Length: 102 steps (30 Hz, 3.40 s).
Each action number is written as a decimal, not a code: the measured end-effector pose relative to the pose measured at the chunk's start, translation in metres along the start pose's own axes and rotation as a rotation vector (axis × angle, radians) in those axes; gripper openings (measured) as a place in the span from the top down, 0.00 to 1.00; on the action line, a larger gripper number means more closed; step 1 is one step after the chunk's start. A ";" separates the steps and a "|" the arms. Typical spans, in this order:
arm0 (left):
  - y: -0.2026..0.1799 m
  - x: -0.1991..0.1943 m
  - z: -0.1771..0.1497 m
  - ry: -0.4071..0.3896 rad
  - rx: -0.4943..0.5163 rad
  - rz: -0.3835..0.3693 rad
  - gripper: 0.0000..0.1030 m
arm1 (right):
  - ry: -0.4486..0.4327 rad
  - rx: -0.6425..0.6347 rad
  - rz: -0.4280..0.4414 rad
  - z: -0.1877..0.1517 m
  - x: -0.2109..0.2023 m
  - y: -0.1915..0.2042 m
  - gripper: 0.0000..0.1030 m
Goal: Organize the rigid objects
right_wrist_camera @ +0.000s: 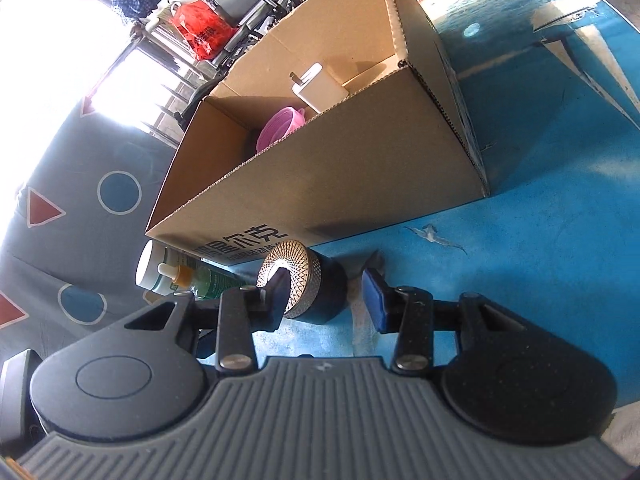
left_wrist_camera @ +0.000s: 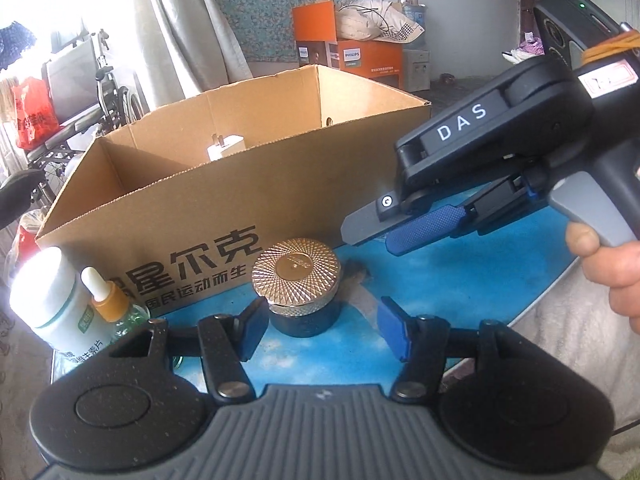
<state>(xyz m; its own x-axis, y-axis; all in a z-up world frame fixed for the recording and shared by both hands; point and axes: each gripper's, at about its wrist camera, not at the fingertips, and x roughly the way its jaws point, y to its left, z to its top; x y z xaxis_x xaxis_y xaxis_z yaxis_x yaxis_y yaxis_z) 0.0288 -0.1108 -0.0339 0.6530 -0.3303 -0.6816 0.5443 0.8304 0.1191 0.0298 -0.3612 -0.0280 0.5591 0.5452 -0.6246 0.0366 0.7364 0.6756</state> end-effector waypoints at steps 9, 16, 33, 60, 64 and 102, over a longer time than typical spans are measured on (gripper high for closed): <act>0.007 0.031 0.009 0.046 -0.020 0.028 0.42 | 0.020 -0.031 0.019 0.009 0.026 0.013 0.61; 0.007 0.036 0.010 0.048 -0.036 0.025 0.45 | 0.039 -0.047 0.022 0.012 0.039 0.020 0.61; -0.009 0.034 0.015 0.082 -0.013 -0.060 0.45 | 0.018 0.018 -0.022 -0.007 0.015 -0.005 0.62; -0.009 0.035 0.012 0.082 -0.052 -0.053 0.45 | 0.006 0.022 -0.019 -0.006 0.020 -0.009 0.58; -0.008 0.034 0.013 0.085 -0.061 -0.055 0.45 | 0.009 0.017 -0.025 -0.006 0.021 -0.006 0.58; 0.005 -0.058 0.096 -0.134 -0.124 0.052 0.45 | -0.144 -0.260 0.050 0.032 -0.072 0.096 0.56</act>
<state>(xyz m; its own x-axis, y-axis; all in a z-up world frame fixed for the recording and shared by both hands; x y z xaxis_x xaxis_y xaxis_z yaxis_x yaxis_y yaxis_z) 0.0441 -0.1305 0.0749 0.7474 -0.3353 -0.5736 0.4443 0.8941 0.0563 0.0192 -0.3429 0.0943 0.6670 0.5351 -0.5184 -0.1972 0.7978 0.5698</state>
